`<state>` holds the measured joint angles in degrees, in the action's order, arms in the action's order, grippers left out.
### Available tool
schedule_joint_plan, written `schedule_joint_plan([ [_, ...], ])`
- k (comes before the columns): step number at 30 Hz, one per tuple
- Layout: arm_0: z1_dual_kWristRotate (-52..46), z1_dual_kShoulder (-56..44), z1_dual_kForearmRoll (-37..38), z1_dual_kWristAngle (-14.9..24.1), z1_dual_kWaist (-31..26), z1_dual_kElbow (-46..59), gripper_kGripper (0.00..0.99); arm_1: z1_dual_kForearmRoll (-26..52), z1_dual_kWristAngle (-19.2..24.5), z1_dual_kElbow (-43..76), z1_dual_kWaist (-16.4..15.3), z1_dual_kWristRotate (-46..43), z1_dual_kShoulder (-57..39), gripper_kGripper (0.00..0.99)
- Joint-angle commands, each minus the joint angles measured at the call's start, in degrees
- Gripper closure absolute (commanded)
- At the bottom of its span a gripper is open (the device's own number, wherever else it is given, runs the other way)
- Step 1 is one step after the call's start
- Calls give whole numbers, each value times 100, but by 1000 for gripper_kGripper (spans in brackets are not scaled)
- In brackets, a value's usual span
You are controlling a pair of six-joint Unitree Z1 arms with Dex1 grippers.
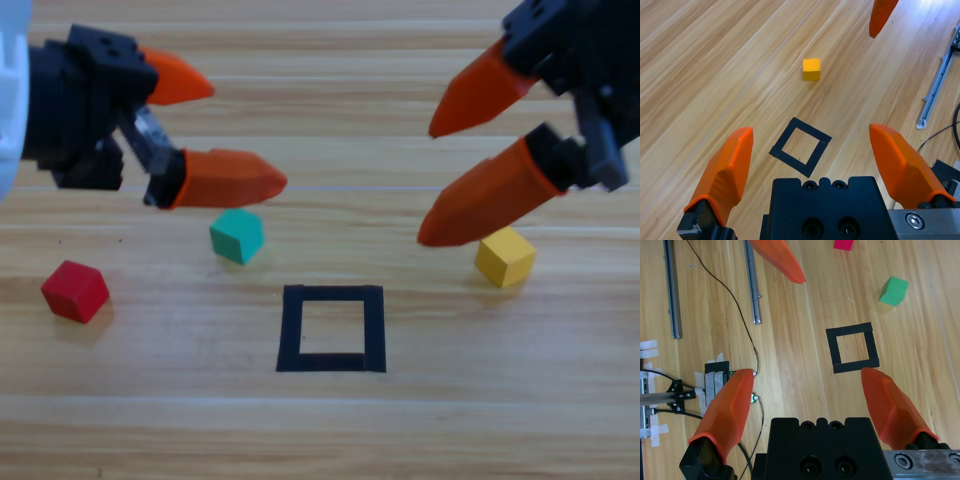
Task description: Stack the blocks in the rectangular block: red at the bottom, yellow in the middle, green on top
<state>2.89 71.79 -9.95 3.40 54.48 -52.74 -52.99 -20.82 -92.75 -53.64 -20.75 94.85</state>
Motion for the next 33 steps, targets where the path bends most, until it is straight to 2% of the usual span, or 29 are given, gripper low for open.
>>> schedule_joint_plan([
  [1,-78,-148,-130,91,107,238,0,-10,78,64,-253,53,359,36],
  [5,-131,-157,-130,109,107,238,0,-10,78,117,-253,62,411,36],
  [8,-148,-148,-112,109,107,211,0,78,350,134,-253,396,490,31],
  [9,-148,-165,-130,109,107,194,0,201,640,161,-253,712,526,30],
  [13,-227,-192,-262,223,107,150,0,596,2240,301,-174,1618,842,22],
  [15,-236,-192,-376,346,98,88,0,851,2521,425,-24,1934,1106,22],
  [18,-368,-183,-692,671,63,-105,0,966,2548,398,398,2365,1378,22],
  [20,-711,-192,-1061,803,-306,-316,0,1027,2838,389,635,2725,1554,22],
  [22,-1106,-192,-1395,829,-772,-509,2,1027,3418,354,697,2936,1835,22],
  [25,-1440,-148,-1712,838,-1440,-650,0,966,3866,372,714,2953,2037,21],
  [28,-1581,-33,-2125,706,-2108,-747,0,895,3963,345,890,3041,2178,21],
  [31,-1669,793,-3153,557,-2670,-1415,0,719,3928,214,1057,3059,2459,21],
  [33,-1845,1276,-3329,495,-2828,-1494,0,482,3805,3,1198,3059,2784,21],
])
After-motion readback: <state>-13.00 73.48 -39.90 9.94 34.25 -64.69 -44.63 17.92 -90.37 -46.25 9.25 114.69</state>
